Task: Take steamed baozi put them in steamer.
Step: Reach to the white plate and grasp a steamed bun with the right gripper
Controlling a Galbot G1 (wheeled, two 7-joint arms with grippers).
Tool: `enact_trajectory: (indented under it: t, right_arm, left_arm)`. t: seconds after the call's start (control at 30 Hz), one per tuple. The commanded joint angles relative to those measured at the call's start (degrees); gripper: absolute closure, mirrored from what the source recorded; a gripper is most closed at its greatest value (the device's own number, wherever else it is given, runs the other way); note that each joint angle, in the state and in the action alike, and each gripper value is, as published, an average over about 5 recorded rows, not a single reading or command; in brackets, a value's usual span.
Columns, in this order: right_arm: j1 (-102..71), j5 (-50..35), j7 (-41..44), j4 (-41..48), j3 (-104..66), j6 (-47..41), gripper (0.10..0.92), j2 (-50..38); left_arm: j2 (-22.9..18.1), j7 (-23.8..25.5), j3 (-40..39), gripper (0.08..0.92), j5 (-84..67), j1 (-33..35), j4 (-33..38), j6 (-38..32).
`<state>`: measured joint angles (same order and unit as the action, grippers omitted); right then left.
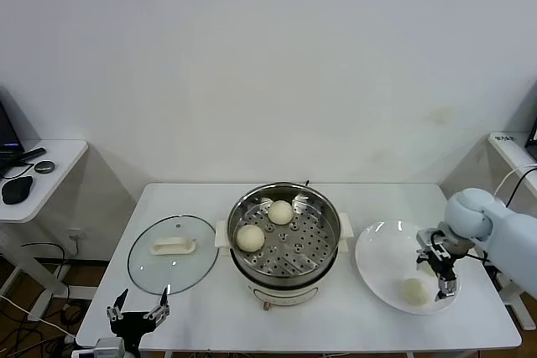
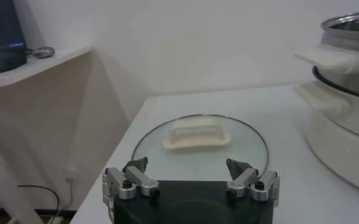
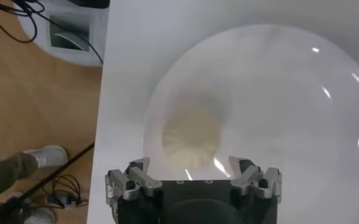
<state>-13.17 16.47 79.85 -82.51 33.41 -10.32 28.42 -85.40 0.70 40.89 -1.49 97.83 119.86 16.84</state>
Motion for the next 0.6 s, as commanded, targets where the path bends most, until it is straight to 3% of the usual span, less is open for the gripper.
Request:
enact_trajectory:
  t: [0.03, 0.6]
  right_arm:
    - [-3.55, 1.98, -0.52, 2.31, -2.44, 0.54, 0.203, 2.07]
    - [-4.64, 2.22, -1.15, 3.52, -2.92, -0.53, 0.203, 5.09]
  left_arm:
    - [-0.05, -0.02, -0.03, 0.177, 0.18, -0.18, -0.76, 0.02]
    - [-0.1, 0.01, -0.2, 0.177, 0.45, -0.73, -1.61, 0.08]
